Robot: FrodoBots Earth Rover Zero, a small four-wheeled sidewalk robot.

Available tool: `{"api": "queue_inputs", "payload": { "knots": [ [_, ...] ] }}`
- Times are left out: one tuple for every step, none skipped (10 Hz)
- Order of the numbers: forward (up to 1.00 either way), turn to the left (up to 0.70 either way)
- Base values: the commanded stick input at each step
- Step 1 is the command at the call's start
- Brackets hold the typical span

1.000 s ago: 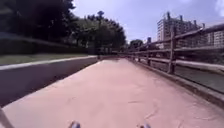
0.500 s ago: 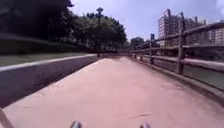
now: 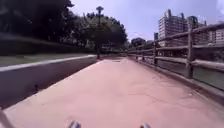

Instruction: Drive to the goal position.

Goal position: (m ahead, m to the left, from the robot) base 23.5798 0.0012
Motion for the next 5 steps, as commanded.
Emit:
{"api": "queue_inputs", "payload": {
  "knots": [
    [0.70,-0.34],
    [0.70,-0.35],
    [0.70,-0.24],
    [0.70,0.00],
    [0.70,0.00]
  ]
}}
